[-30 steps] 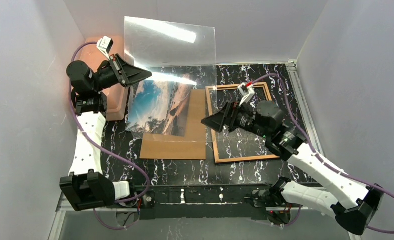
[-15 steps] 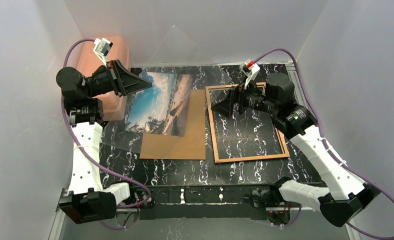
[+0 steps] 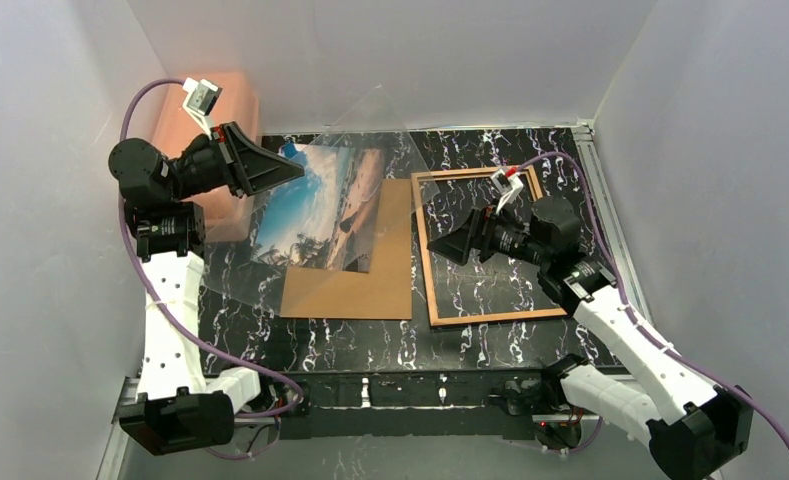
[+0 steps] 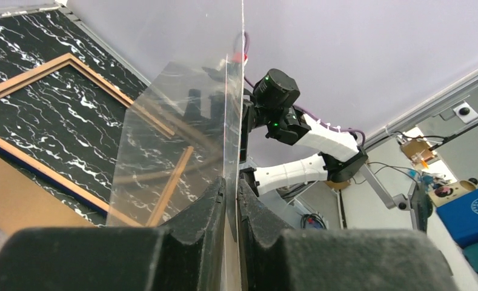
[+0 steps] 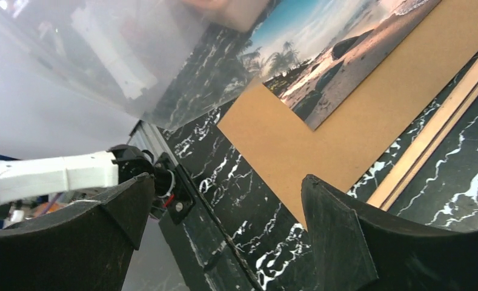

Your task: Put the photo into the frame

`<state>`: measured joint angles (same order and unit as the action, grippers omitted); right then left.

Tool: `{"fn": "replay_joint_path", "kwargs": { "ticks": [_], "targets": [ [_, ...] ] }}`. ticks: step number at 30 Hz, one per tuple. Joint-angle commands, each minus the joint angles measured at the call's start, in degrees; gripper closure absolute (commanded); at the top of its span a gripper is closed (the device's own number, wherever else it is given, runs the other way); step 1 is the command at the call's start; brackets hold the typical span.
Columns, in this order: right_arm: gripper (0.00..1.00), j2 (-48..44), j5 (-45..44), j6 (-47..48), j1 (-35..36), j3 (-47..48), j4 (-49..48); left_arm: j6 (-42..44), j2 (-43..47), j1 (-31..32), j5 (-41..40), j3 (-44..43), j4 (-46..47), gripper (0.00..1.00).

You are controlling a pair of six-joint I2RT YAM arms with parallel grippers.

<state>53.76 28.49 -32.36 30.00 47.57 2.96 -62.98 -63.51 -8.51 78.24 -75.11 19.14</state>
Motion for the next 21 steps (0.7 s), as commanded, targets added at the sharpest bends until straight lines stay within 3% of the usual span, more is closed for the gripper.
{"fn": "replay_joint_path", "kwargs": {
  "ticks": [1,4,8,15,21],
  "targets": [
    [0.01,-4.43,-1.51,-6.33,-0.23,-3.86,-12.51,5.29,2.73,-0.28,-1.93,-2.45,-3.91,0.91],
    [0.01,-6.82,-2.68,-11.6,-0.17,-11.67,-21.73,8.72,3.02,-0.26,-3.42,-2.99,-8.06,0.92],
    [0.01,-6.63,-3.76,-22.45,-0.2,-22.85,-42.69,7.8,2.57,-0.28,-4.4,-4.46,-8.63,0.92],
    [0.01,4.65,-3.33,-30.99,-0.09,-24.43,-67.8,4.67,1.74,-0.28,-6.07,-8.05,-8.76,0.93],
    [0.01,12.7,-6.02,-35.43,1.59,-21.45,-76.9,-1.07,0.4,-0.23,-7.58,-8.68,-5.07,0.95]
  ]
}}
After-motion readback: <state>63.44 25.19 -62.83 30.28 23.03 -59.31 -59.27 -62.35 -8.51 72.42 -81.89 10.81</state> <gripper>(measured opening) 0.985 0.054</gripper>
